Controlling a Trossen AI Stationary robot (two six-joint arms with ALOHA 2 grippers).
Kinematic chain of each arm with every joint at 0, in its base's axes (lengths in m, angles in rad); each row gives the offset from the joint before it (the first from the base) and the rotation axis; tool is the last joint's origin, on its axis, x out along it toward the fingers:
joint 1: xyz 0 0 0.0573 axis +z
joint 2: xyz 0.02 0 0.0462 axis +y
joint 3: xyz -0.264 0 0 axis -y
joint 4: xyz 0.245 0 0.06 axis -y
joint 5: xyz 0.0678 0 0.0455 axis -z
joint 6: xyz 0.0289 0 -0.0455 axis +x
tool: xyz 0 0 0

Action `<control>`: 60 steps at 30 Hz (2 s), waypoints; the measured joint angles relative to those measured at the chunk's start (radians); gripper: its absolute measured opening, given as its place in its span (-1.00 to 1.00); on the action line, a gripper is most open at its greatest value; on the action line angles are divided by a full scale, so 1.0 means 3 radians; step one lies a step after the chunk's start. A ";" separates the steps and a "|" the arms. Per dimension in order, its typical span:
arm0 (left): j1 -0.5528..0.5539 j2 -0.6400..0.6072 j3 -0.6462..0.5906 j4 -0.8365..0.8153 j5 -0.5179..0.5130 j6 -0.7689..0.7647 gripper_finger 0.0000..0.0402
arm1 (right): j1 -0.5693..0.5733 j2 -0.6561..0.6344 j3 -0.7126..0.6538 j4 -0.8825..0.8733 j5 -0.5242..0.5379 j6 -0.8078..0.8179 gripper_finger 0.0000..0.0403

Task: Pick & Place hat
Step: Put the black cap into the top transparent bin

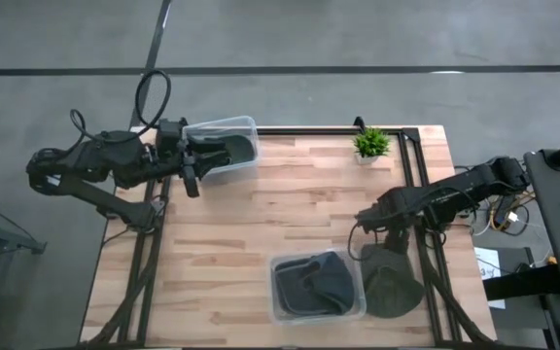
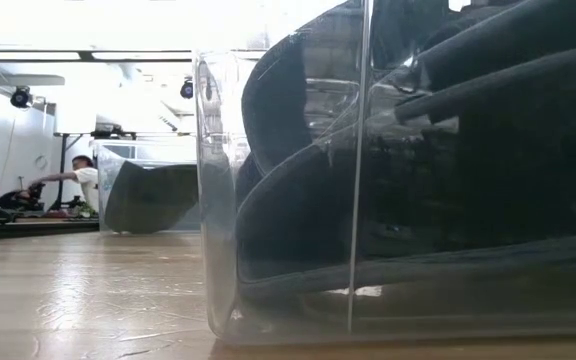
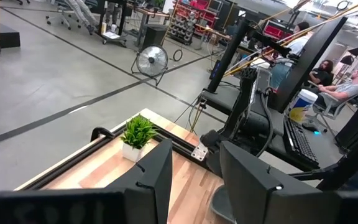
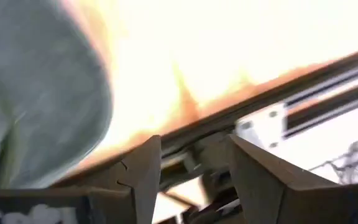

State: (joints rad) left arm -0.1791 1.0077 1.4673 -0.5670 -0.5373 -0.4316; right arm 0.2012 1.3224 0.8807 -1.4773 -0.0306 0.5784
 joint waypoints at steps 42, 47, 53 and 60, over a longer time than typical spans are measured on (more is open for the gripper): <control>0.0000 0.0131 0.0000 0.0297 -0.0020 -0.0060 -0.36 | -0.1803 0.0151 -0.0626 0.1881 -0.2008 -0.2009 -0.13; 0.0000 0.0131 0.0000 0.0299 -0.0020 -0.0060 -0.36 | -0.1718 0.0348 -0.0626 0.1911 -0.2068 -0.2072 -0.13; 0.0001 0.0131 0.0001 0.0320 -0.0020 -0.0059 -0.36 | -0.1505 0.0679 -0.0624 0.1927 -0.2170 -0.2117 -0.13; 0.0001 0.0131 0.0001 0.0319 -0.0021 -0.0059 -0.36 | -0.1341 0.0848 -0.0613 0.1970 -0.2169 -0.2122 -0.13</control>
State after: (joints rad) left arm -0.1787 1.0470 1.4676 -0.4713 -0.5435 -0.4494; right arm -0.2011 1.5768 0.6967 -0.8863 -0.6813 -0.0582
